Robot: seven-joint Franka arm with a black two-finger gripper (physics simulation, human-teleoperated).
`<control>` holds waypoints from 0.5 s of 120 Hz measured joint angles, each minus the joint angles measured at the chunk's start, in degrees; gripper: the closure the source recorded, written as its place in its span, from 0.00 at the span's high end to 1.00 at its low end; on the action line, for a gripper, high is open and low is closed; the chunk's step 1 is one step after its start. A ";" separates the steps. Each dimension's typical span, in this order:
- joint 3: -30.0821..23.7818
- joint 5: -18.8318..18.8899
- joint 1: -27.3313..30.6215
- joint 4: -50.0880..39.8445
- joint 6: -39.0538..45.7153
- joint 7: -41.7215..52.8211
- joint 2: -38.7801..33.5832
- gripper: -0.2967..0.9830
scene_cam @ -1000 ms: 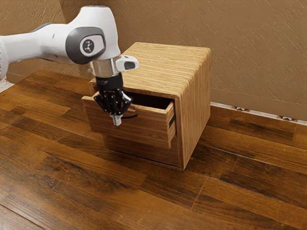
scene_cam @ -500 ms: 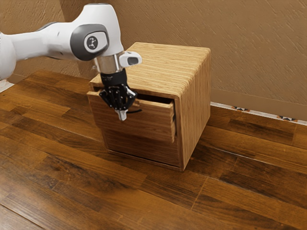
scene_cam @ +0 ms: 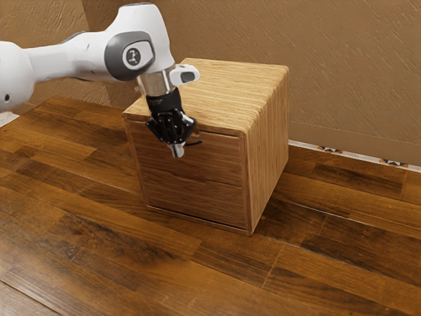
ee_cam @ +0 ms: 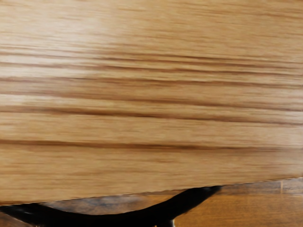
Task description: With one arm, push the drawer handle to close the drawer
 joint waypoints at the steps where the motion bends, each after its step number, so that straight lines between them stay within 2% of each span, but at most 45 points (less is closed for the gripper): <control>1: 0.01 -0.01 0.03 -0.05 0.03 0.00 -0.13 0.16; 12: 0.23 -0.11 1.54 -2.78 0.25 -0.04 -2.84 0.15; 21: 0.24 -0.15 3.33 -5.35 -0.93 -0.08 -7.69 0.15; 33: -0.99 -0.41 6.54 -5.45 -7.58 -0.07 -17.40 0.33; 42: -1.78 -1.03 0.66 0.23 -16.02 0.66 -22.67 0.46; 60: -1.35 -0.54 -1.21 6.41 -26.97 6.83 -24.59 0.61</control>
